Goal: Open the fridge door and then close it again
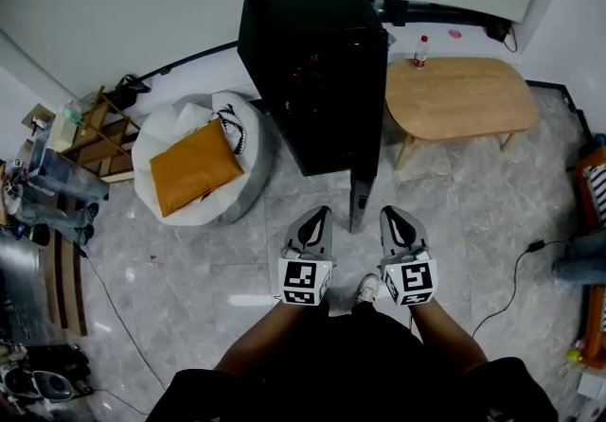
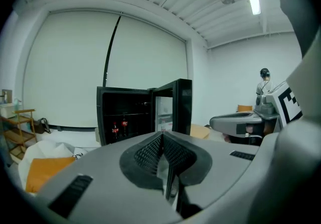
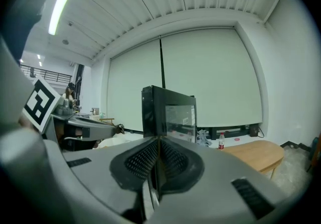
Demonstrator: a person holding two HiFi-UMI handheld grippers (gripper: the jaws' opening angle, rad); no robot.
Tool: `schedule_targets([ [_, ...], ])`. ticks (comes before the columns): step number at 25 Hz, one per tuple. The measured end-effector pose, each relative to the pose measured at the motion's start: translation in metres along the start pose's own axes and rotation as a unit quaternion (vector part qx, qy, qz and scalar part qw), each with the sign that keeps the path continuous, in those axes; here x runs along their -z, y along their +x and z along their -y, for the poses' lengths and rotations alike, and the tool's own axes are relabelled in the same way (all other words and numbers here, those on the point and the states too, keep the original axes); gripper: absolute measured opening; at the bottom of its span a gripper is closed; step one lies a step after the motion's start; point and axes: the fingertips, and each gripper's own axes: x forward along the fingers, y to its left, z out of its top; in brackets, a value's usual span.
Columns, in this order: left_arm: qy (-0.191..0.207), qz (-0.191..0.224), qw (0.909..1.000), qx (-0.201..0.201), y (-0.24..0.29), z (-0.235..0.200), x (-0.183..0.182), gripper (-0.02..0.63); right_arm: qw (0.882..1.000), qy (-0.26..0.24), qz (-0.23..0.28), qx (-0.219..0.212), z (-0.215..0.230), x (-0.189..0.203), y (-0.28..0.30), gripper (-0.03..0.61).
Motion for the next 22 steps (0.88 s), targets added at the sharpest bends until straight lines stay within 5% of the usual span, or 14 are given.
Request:
schedule_targets([
  [22, -0.007, -0.006, 0.9999, -0.014, -0.011, -0.047, -0.003, 0.021, 1.000, -0.022, -0.010, -0.005, -0.014, -0.015, 0.024, 0.020],
])
